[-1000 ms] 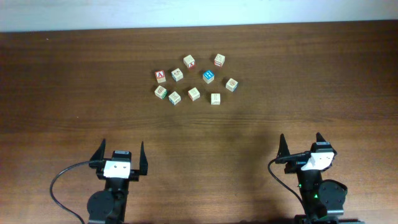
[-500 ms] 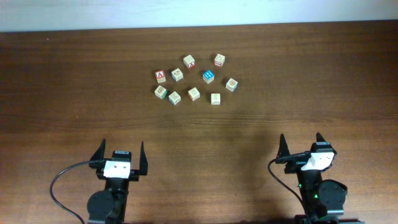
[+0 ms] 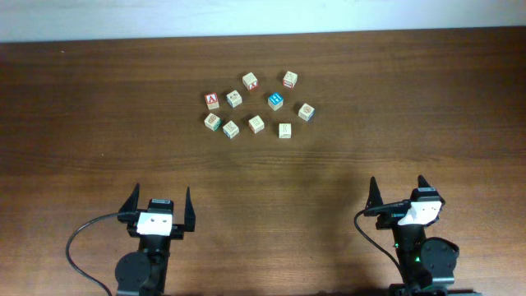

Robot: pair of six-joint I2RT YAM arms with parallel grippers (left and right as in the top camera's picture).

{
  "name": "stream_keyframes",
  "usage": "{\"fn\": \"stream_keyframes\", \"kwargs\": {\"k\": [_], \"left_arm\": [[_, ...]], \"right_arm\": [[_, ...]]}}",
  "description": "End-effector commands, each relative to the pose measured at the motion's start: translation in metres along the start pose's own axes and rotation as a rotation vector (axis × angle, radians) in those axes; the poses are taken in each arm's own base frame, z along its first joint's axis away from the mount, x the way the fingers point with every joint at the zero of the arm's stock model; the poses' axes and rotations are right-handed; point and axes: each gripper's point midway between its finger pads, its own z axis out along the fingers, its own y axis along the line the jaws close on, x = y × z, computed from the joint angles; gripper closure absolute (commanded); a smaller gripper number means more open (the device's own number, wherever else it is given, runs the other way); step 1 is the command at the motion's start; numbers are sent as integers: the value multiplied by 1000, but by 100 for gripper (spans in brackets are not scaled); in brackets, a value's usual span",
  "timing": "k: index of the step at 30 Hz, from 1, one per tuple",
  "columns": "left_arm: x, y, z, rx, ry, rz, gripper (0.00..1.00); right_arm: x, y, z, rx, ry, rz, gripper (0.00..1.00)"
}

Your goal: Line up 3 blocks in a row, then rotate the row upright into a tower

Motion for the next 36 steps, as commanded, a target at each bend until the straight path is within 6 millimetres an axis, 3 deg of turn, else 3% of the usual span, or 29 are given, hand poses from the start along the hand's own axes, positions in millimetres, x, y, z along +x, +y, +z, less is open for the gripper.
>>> {"fn": "stream_keyframes", "kwargs": {"k": [1,24,30,36], "left_arm": [[3,2,1,-12,6,12,1],[-1,3,0,-16,-12,11,1],[-20,6,-1,-28,-84,5,1],[-40,2,-5,14,-129,5,1]], "right_arm": [[4,0,1,-1,10,1,1],[2,0,1,-3,0,1,1],[-22,17,-3,-98,-69,-6,1],[-63,23,-14,-128,-149,-16,1]]}}
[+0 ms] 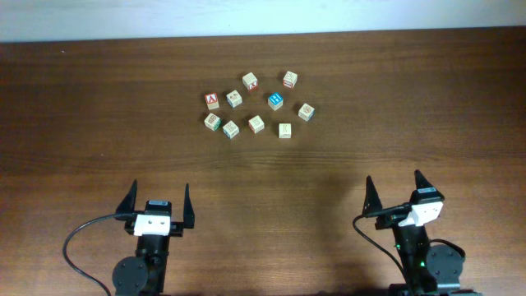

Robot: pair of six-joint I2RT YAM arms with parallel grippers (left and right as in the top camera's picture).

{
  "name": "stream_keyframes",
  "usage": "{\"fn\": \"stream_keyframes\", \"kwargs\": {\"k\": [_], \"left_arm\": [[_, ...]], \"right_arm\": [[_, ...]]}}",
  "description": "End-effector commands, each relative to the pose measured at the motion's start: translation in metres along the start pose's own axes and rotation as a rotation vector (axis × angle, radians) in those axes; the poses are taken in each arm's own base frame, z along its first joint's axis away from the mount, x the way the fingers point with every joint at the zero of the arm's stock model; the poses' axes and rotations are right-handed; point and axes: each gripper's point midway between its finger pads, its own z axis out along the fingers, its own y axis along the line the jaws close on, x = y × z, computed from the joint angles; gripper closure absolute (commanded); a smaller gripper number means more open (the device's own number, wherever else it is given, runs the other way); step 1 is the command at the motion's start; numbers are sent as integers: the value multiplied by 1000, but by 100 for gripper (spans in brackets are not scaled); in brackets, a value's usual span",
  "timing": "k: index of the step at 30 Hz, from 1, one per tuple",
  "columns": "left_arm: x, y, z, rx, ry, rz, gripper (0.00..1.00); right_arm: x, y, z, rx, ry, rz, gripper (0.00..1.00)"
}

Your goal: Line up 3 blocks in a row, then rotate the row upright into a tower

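Several small wooden letter blocks lie in a loose cluster at the far middle of the table, among them a red-faced one (212,100), a blue-faced one (275,101) and a pale one (284,130). My left gripper (158,203) stands open near the front edge, far short of the blocks, nothing between its fingers. My right gripper (394,190) is open too, at the front right, also well away from the cluster.
The dark wooden table (99,123) runs the full width of the view. A pale wall strip (246,16) borders its far edge. A black cable (78,247) loops by the left arm's base.
Both grippers have shifted slightly forward toward the blocks, a few pixels each. The blocks lie where they were.
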Motion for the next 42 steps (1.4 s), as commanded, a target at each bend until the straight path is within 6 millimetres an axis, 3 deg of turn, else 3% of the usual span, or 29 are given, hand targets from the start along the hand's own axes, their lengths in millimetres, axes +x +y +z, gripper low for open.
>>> {"fn": "stream_keyframes", "kwargs": {"k": [1,7,12,17,23,27,31,35,39,42], "left_arm": [[-25,0,-4,19,-54,10,1],[-46,1,-11,39,-55,11,1],[-58,3,-15,39,-72,10,1],[-70,-8,-19,110,-100,12,1],[-111,-3,-20,119,-120,13,1],[-163,-9,-22,202,-159,18,1],[-196,-5,-23,222,-115,17,1],[-217,-1,-22,232,-54,14,1],[-217,-1,-12,248,31,18,1],[-213,-7,11,281,103,19,1]], "right_arm": [[-40,8,-8,-43,-78,-13,2],[-73,12,-20,-50,-99,-17,1],[-90,14,-28,-50,-110,-19,1],[-104,18,-35,-70,-127,-24,1],[-115,25,-43,-104,-131,-27,1],[-116,37,-42,-173,-117,-29,1],[-123,47,-34,-240,-72,-22,1],[-136,60,-18,-332,-3,-4,2],[-147,80,1,-480,73,24,2],[-147,90,24,-577,155,65,2]]}}
